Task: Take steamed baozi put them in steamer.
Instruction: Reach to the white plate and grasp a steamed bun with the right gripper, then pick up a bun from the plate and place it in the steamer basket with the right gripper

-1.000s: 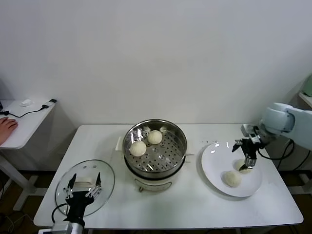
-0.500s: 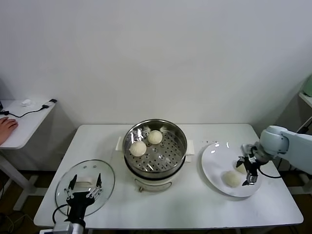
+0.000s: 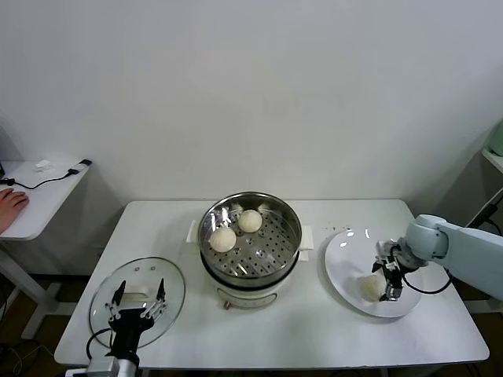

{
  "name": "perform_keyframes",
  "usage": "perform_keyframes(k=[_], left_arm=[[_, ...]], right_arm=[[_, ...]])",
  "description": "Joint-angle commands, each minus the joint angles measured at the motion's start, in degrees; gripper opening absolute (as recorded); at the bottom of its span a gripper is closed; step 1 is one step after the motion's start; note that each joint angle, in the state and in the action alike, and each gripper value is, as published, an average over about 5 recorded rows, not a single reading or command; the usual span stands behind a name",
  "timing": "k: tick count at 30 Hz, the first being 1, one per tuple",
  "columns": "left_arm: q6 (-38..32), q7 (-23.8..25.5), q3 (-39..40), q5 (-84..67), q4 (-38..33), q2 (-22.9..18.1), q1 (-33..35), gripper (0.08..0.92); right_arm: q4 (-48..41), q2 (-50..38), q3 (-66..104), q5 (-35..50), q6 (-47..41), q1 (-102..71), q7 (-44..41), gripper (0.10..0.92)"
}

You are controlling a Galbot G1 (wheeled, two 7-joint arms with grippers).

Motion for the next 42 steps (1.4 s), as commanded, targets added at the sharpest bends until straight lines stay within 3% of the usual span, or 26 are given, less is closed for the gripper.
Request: perform_keyframes(k=[1, 9, 17, 25, 31, 36, 42], left_arm=[[0.06, -0.02, 0.08, 0.04, -0.40, 0.00, 0.23, 0.823], [0.14, -0.04, 0.43, 0.31, -0.83, -0.22, 0.45, 0.823], [0.45, 0.02, 0.83, 0.37, -1.24, -0.26, 0.26, 0.823], [0.64, 0.11, 1.15, 0.54, -1.58, -0.15, 0.19, 0.823], [0.63, 0.20, 0.99, 0.72, -1.89, 0.12, 0.49, 0.823], [0.57, 0.23, 0.76, 0.84, -2.03, 0.10, 0.67, 0.823], [0.40, 0.15, 0.33, 0.80, -2.17, -0.01, 0.91, 0.823]], right_arm=[[-0.38, 0.53, 2.13, -0.73, -0.41, -2.24, 0.72, 0.787], [1.34, -0.64, 1.33, -0.78, -0.09, 1.09, -0.85, 0.661], [2.06, 1.20, -3.91, -1.31, 6.73, 19.50, -10.06, 0.629], [3.61, 14.50, -4.21, 1.02, 20.33, 39.73, -16.99, 0.636], [8.53, 27.51, -3.24, 5.76, 27.36, 45.29, -17.05, 0.636], [14.31, 36.11, -6.44, 3.53, 32.67, 43.28, -13.15, 0.636], [15.91, 40.23, -10.96, -3.60, 40.21, 38.10, -8.86, 0.635]])
